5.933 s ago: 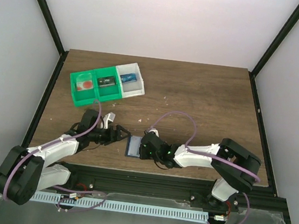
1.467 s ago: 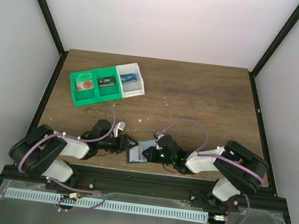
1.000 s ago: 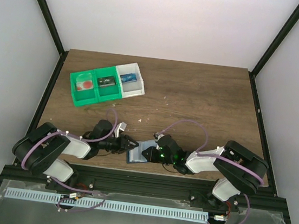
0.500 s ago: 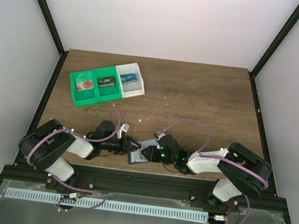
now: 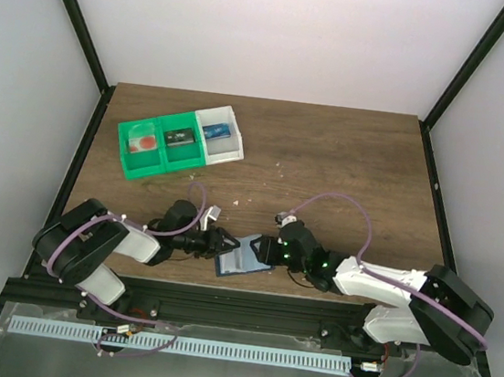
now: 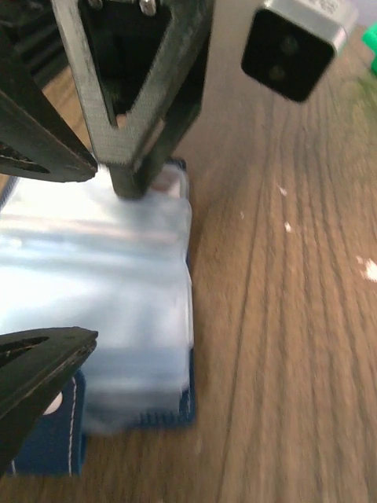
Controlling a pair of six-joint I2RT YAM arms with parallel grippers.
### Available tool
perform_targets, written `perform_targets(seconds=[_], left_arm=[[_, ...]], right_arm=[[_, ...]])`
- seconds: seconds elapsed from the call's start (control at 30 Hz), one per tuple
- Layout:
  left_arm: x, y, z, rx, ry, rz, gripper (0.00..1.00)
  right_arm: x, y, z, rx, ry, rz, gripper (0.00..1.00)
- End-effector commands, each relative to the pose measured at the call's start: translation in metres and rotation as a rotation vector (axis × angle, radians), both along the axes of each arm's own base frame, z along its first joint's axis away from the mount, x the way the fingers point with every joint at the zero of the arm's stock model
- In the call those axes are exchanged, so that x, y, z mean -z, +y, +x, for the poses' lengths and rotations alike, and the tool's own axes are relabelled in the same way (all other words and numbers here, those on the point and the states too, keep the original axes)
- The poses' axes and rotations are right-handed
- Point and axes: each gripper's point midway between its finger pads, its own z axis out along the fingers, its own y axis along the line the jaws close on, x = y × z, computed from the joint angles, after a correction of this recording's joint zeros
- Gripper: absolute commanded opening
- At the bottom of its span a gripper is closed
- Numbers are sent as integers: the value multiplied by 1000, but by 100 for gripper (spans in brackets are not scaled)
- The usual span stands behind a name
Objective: Take the credit cards out of the card holder
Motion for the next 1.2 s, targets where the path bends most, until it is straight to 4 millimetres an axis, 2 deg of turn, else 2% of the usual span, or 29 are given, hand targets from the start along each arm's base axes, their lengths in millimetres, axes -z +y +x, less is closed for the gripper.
perform_targets(seconds=[0.0, 0.3, 0.4, 0.57, 0.73, 0.87, 1.0, 1.17], left_arm=[[2, -4, 5, 14, -21, 22, 43], [5, 2, 9, 37, -54, 140, 43], [5, 6, 11, 45, -77, 189, 50], [8, 19, 17, 78, -141, 335, 54], [1, 16, 17, 100, -161, 322, 58], [2, 17, 19, 113, -162, 350, 61], [5, 19, 20, 108, -169, 364, 58], [15, 19, 18, 106, -147, 366, 46]], right_arm=[[16, -29, 11, 66, 17, -49, 53], [24, -28, 9, 50, 29, -34, 42], [24, -29, 9, 53, 35, -37, 41], [31, -29, 3, 49, 68, -28, 37], [36, -24, -2, 25, 96, 3, 30], [48, -25, -5, 35, 138, -18, 27], [51, -25, -7, 33, 150, -13, 26], [50, -26, -6, 40, 143, -6, 26]])
